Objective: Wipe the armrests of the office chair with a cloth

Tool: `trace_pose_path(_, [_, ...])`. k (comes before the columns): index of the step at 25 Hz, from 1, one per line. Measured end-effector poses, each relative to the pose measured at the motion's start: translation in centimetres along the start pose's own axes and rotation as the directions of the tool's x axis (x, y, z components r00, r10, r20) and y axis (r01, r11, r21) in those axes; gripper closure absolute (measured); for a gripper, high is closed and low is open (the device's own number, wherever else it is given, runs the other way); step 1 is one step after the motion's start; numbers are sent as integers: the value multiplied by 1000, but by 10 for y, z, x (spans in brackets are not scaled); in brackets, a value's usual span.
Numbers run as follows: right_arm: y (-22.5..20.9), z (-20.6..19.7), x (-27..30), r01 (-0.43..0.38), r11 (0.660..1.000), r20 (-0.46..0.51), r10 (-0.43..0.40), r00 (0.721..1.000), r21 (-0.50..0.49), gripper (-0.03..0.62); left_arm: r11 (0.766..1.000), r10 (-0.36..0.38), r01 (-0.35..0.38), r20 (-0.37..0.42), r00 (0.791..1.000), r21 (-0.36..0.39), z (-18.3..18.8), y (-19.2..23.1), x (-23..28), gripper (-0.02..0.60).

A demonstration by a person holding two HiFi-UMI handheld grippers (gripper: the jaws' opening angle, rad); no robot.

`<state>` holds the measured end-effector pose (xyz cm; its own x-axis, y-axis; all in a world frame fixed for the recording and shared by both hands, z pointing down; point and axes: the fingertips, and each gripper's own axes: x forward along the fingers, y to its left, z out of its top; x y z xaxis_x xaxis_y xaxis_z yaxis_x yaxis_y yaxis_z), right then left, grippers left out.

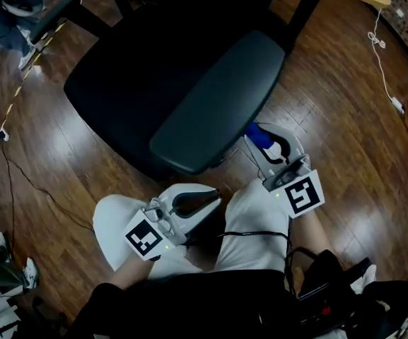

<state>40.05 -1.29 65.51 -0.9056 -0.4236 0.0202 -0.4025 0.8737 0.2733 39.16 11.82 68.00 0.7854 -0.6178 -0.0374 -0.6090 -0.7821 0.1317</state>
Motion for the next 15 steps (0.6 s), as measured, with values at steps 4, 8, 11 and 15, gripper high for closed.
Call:
trace_pose_path(4, [-8,11,17,65,998,110,-65,992,-3,522,998,55,-54,-6,998,29,-23,16,1,545])
trace_pose_path(8, [-15,55,14,154,987,207,-160,965,47,522,997,22,-21,-16,1000,77,-30,3,10,551])
trace_pose_path(11, [-16,71,14,197,980,211,-197,957,19,522,995,12,-7,-46,999,100,-42,-5,19,551])
trace_pose_path(15, [-20,64,14,221,975,239,-209,948,-27,523,988,-13,19,-36,999,153,-51,-3,39,551])
